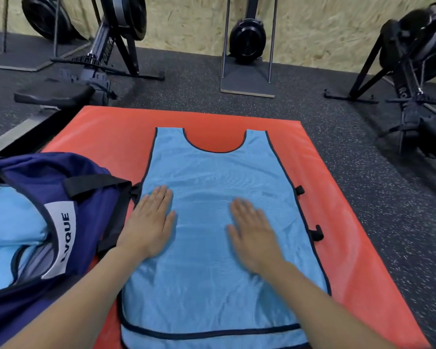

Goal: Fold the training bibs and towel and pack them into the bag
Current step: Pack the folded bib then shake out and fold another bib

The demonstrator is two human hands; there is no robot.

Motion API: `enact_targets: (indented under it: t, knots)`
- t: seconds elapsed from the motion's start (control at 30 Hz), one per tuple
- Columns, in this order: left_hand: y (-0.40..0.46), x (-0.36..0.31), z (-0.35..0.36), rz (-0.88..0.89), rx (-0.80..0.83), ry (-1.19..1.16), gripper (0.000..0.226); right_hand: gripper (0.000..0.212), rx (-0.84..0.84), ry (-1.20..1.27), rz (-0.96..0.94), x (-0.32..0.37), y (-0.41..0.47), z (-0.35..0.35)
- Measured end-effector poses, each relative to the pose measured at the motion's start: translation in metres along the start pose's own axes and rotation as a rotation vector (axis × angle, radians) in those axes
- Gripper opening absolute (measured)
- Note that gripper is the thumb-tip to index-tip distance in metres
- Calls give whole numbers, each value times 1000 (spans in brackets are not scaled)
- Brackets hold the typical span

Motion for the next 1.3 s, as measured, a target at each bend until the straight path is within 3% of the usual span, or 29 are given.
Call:
enact_targets:
  t: [0.1,0.2,0.3,0.43,0.67,0.83,1.03,1.3]
  knots:
    - [0,1,-1,-19,51,10,85,61,36,7,165,-59,-17,-18]
    - [-3,-9,-9,-57,53,-8,88,64,24,2,222,-62,-27,-27]
    - [-32,-51,-14,62,-51,-18,72,76,10,77,31,-3,-42,-19]
    - [-100,-92,16,241,-27,-79,60,68,48,86,-140,51,-76,9]
    - [-134,-48,16,126,0,-26,66,79,95,47,18,-30,-117,-8]
    - [-171,-34,9,208,17,-26,67,79,204,39,-72,-70,-155,-27]
    - [-211,-30,15,229,-9,-39,68,85,202,158,-134,-104,-197,-28]
    - [-234,-34,17,189,-111,-214,64,29,62,336,-76,-115,-214,-28]
Point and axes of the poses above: each hand's wrist, its own y-axis towards the middle knuckle, its own z-axis out of the palm, x = y × z, the point moved 1 cm from there along y, towards the middle knuckle, and after that the axes turned 10 degrees about x, right-handed, at the moved point
